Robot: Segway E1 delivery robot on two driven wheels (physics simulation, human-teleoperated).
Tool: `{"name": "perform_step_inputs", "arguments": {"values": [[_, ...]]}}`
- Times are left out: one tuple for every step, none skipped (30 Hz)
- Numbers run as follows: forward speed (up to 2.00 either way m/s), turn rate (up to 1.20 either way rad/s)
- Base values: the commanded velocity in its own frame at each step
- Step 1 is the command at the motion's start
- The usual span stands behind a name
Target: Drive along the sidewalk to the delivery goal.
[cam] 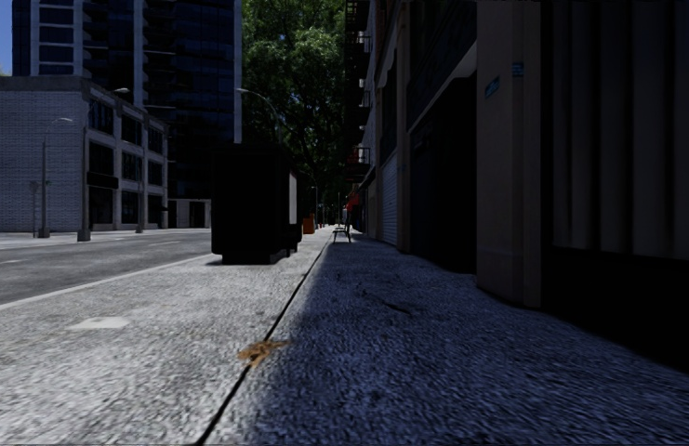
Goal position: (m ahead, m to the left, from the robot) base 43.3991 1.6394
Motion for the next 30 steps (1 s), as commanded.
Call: {"name": "perform_step_inputs", "arguments": {"values": [[2.00,0.00],[2.00,0.00],[2.00,0.00],[2.00,0.00],[2.00,0.00],[2.00,0.00],[2.00,0.00],[2.00,0.00],[2.00,0.00],[2.00,0.00],[2.00,0.00],[2.00,0.00],[2.00,0.00],[2.00,0.00],[2.00,0.00],[2.00,0.00],[2.00,0.00],[2.00,0.00],[2.00,0.00],[2.00,0.00],[2.00,0.00],[2.00,0.00],[2.00,0.00],[2.00,0.00],[2.00,0.00],[2.00,0.00],[2.00,0.00],[2.00,0.00],[2.00,0.00],[2.00,0.00]]}}
